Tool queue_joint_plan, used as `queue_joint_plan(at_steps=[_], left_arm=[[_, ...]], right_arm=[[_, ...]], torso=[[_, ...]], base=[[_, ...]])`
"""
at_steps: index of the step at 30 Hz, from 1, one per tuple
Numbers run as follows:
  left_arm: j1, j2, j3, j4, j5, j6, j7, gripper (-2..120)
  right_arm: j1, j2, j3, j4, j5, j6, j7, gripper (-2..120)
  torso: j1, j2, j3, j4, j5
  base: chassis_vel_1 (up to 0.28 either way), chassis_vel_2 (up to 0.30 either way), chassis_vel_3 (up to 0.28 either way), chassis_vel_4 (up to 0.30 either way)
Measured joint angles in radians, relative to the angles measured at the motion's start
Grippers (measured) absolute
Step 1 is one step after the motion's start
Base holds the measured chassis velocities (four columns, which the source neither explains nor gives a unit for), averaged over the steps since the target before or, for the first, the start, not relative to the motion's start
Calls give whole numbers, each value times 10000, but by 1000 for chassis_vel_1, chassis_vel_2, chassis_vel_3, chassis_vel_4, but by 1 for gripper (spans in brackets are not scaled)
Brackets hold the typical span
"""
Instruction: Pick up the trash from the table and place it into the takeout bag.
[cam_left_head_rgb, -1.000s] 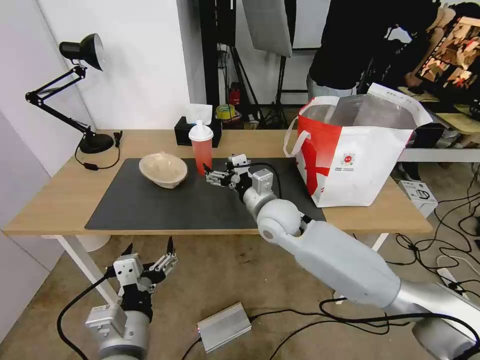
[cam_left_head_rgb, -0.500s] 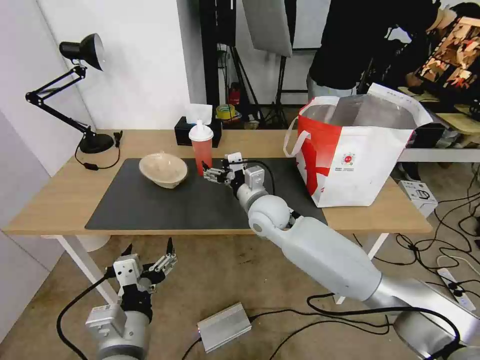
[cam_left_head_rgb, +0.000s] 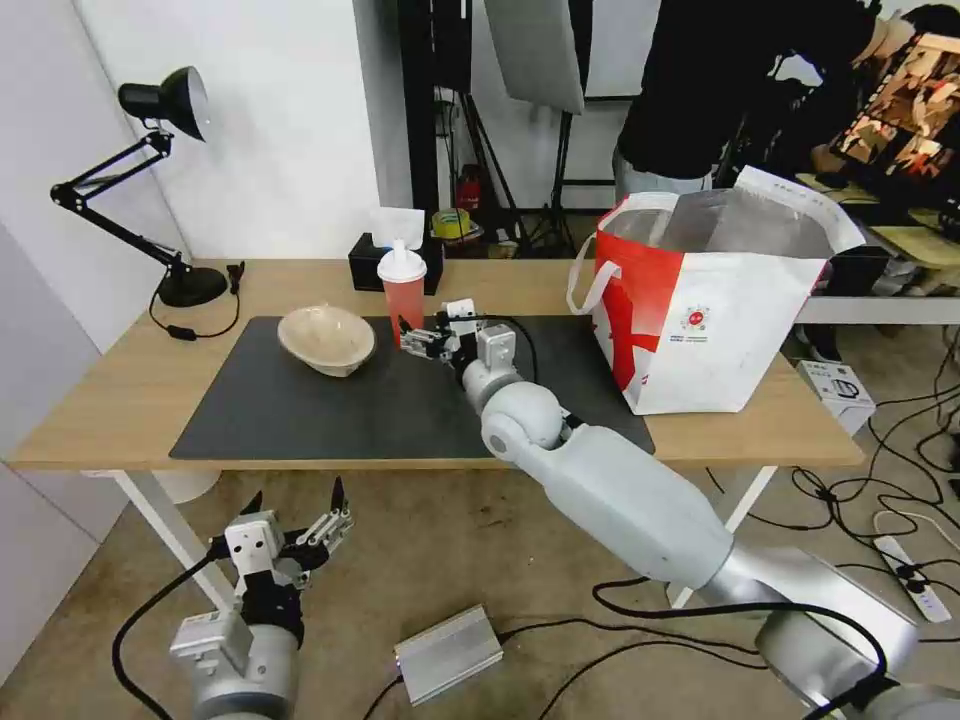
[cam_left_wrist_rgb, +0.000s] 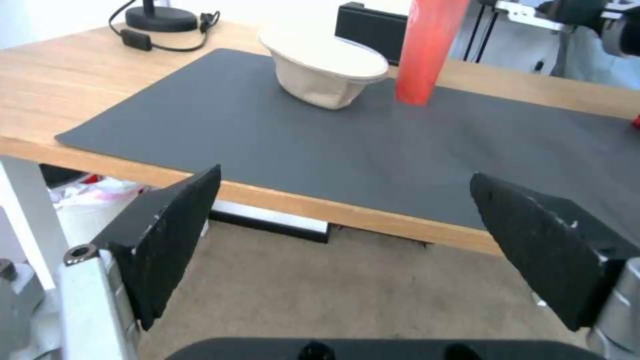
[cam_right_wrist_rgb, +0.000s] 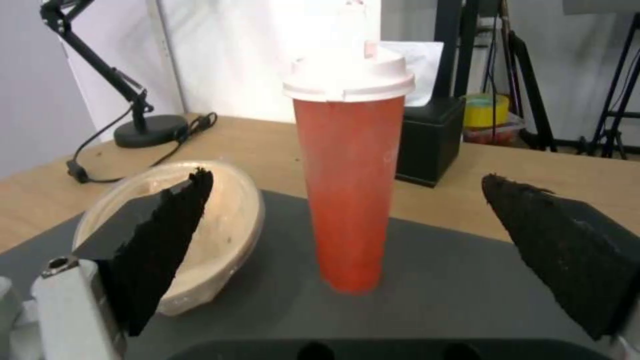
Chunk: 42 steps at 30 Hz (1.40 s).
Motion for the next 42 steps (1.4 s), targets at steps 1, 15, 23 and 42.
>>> queue_joint_plan(at_steps=[1,15,23,42], left_arm=[[0,0,0,0,0,0,0,100],[140,-66,69,-82,122,-33,10,100],[147,-24,96,-76,170,-71,119,100],[42,77,235,54,176,-74,145,100]], right_arm=[[0,0,0,0,0,0,0,100],[427,887,130,-1569,-421,229,-167,100],[506,1325,415,-2307,-599,303,-354,100],[576,2175,776,-3334,-963,509,-662,100]], torso=[[0,0,0,0,0],[0,0,1,1,0],[0,0,0,0,0],[0,0,1,0,0]], base=[[0,0,0,0],[0,0,0,0],[0,0,0,0],[0,0,0,0]])
